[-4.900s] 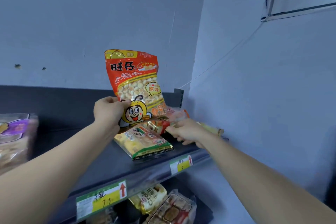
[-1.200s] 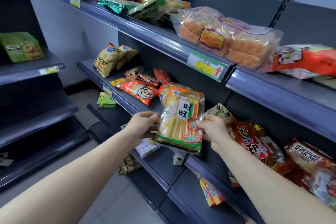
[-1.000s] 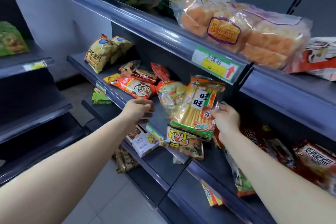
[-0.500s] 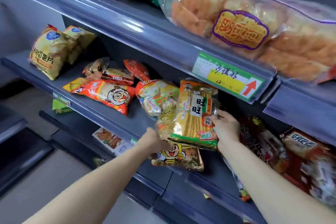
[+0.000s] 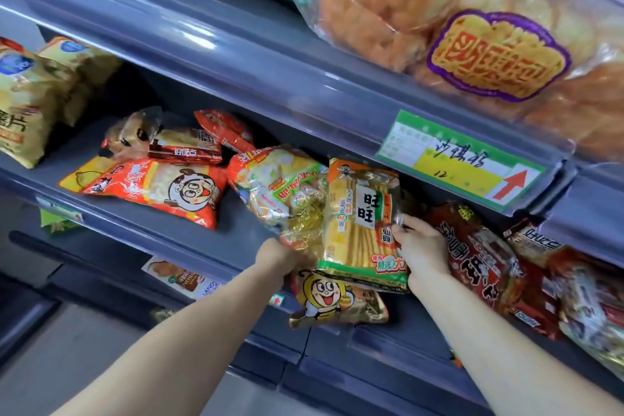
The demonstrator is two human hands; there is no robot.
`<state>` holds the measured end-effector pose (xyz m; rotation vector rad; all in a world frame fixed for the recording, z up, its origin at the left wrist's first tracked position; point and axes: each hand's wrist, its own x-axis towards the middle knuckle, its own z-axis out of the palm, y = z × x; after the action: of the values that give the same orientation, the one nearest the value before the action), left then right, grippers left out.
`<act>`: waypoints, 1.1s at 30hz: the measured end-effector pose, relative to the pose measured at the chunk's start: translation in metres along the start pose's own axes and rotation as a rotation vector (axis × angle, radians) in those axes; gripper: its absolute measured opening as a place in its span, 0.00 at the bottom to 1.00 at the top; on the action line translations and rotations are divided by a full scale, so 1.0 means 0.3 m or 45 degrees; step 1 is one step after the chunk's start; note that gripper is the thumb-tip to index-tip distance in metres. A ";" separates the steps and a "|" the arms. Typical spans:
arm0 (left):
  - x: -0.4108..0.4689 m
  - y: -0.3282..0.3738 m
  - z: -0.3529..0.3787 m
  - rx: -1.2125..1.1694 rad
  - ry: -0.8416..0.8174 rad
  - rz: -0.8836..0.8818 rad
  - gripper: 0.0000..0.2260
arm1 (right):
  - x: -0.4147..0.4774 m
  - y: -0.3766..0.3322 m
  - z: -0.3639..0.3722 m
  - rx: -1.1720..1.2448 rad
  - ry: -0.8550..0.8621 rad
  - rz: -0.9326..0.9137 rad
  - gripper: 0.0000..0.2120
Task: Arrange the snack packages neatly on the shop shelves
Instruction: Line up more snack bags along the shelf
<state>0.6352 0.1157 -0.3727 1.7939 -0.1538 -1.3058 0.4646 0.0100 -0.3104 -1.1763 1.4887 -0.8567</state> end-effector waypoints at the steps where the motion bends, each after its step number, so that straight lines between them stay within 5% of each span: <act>1: -0.005 0.007 0.002 -0.026 0.013 0.020 0.14 | 0.001 -0.004 0.001 0.006 0.005 0.004 0.12; 6: -0.028 0.137 -0.020 -0.169 0.019 0.165 0.04 | 0.021 -0.029 -0.001 0.041 0.062 -0.026 0.08; 13: -0.059 0.358 -0.144 -0.181 -0.002 0.377 0.12 | 0.031 -0.029 0.019 0.173 0.153 0.098 0.11; 25: -0.106 0.407 -0.383 0.629 0.344 0.620 0.06 | -0.074 0.078 0.152 -0.319 -0.059 0.043 0.07; 27: -0.115 0.385 -0.423 0.535 0.259 0.597 0.03 | -0.084 0.078 0.193 -0.247 -0.188 0.152 0.12; 30: -0.117 0.351 -0.469 0.158 0.010 0.475 0.14 | -0.099 0.079 0.228 -0.168 -0.431 0.193 0.25; 33: -0.121 0.321 -0.464 -0.045 -0.150 0.414 0.14 | -0.136 0.054 0.240 -0.257 -0.464 0.074 0.23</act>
<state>0.7692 0.1581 -0.2715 1.5836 -0.4647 -1.1705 0.5309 0.0576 -0.3310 -1.3484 1.3198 -0.4290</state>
